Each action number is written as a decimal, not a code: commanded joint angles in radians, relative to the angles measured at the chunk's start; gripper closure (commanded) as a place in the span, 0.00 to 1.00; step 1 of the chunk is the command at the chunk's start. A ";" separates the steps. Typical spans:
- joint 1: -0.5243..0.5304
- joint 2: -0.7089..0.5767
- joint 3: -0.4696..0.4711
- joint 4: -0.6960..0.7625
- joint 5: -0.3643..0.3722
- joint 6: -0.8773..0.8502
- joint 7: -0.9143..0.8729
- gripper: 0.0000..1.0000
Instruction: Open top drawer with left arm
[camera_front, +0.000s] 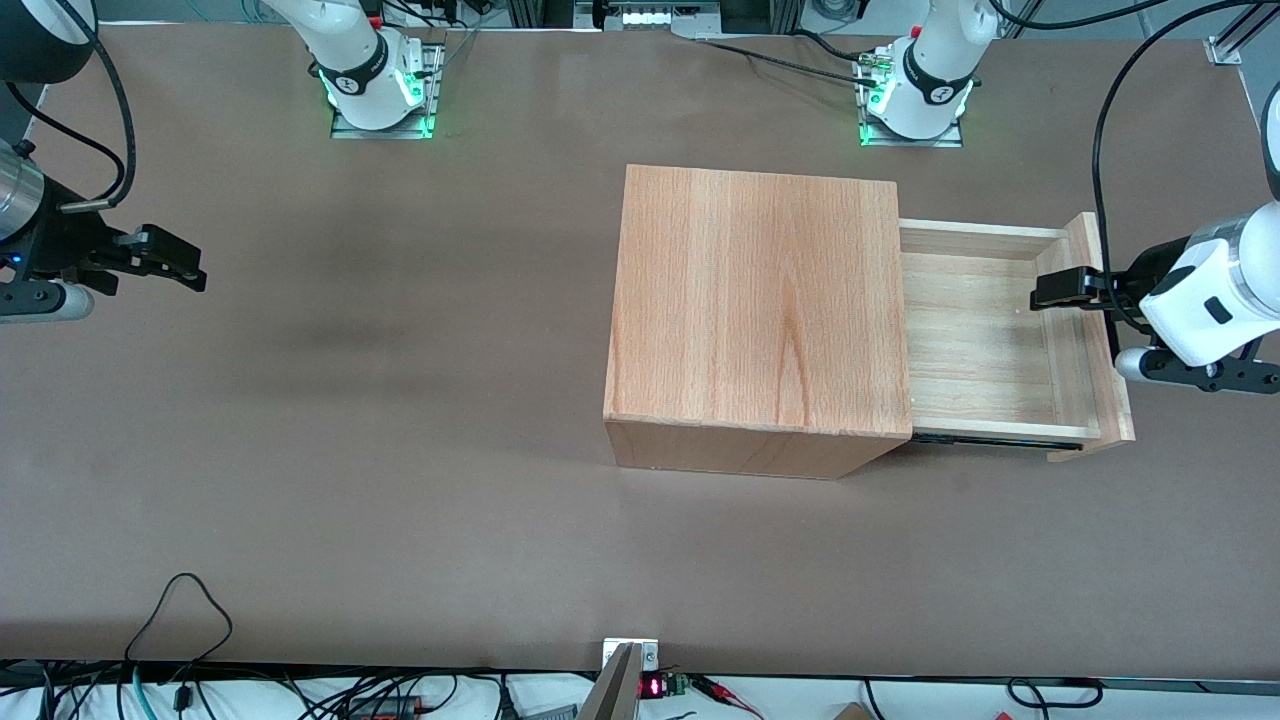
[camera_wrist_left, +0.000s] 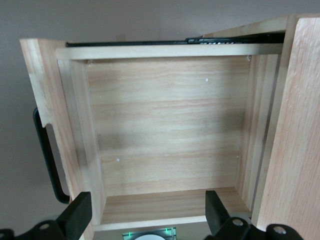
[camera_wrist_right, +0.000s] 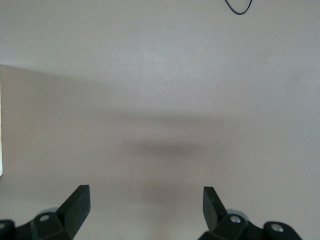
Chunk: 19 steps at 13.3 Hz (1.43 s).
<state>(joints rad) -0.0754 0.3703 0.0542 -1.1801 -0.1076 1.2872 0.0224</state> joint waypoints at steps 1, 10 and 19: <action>-0.021 -0.008 0.009 -0.001 0.035 -0.032 -0.021 0.00; 0.040 -0.229 0.013 -0.299 0.026 0.313 -0.009 0.00; 0.046 -0.281 0.012 -0.354 0.088 0.291 -0.004 0.00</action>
<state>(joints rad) -0.0243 0.1231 0.0740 -1.5046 -0.0567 1.5680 0.0131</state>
